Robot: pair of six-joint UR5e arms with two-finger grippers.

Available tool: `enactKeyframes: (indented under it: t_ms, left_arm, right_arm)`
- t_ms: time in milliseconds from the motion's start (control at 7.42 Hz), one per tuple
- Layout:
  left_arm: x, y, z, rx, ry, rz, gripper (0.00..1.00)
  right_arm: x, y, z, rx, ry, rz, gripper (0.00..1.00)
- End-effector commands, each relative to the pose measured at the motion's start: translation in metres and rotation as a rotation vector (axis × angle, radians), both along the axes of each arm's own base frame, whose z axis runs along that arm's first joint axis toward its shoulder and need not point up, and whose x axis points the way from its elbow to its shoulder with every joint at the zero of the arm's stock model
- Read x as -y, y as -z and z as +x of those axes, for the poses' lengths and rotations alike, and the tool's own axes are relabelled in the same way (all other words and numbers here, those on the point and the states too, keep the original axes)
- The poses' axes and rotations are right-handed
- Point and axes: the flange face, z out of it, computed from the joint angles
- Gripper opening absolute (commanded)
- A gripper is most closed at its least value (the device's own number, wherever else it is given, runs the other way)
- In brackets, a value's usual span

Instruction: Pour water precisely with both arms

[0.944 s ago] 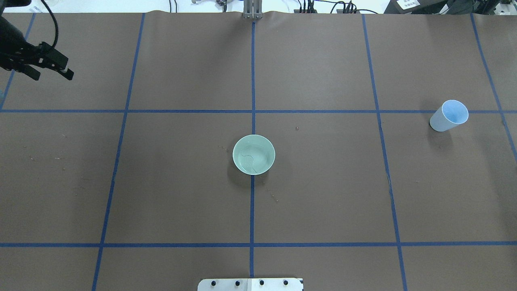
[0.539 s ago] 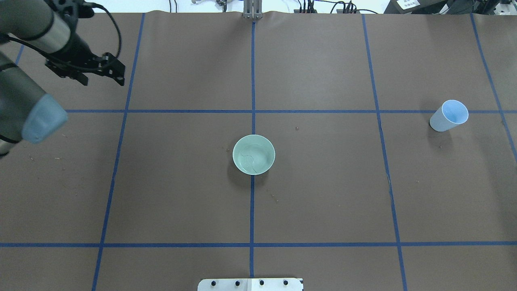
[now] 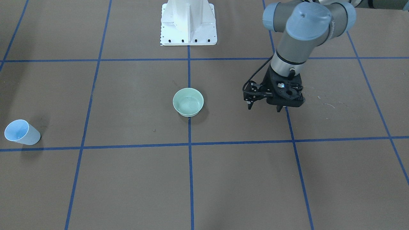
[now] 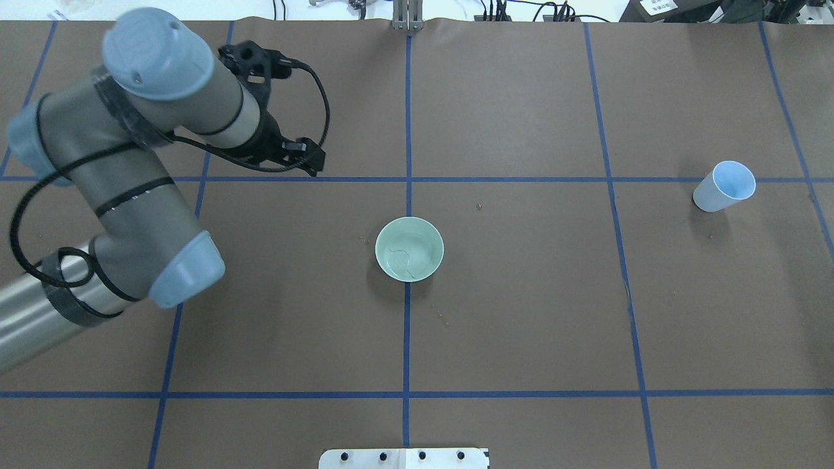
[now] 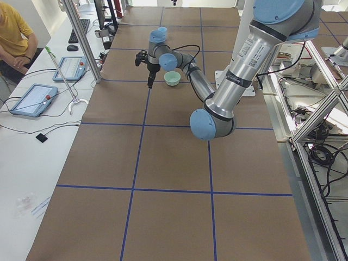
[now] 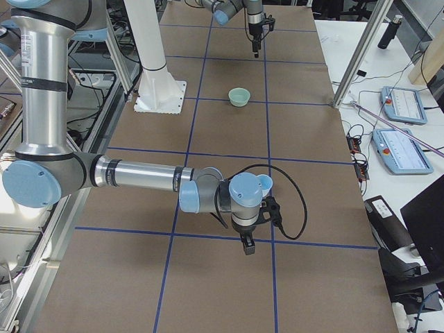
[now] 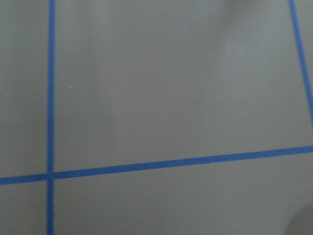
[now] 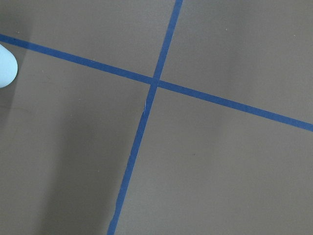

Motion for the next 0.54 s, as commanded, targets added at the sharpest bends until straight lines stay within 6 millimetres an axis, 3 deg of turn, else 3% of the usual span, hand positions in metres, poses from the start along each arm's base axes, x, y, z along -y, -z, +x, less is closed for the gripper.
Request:
enactKeyframes:
  t_ms: [0,404]
  left_arm:
    - [-0.038,0.013,0.068,-0.004,-0.09,0.004,1.0]
    - [-0.048,-0.002,0.095,0.002,-0.012,-0.156,1.0]
  right_arm:
    - [0.001,0.001,0.0,-0.008,0.0,0.004,1.0]
    - [-0.003,-0.002,-0.001,0.006,-0.006,-0.01,1.0]
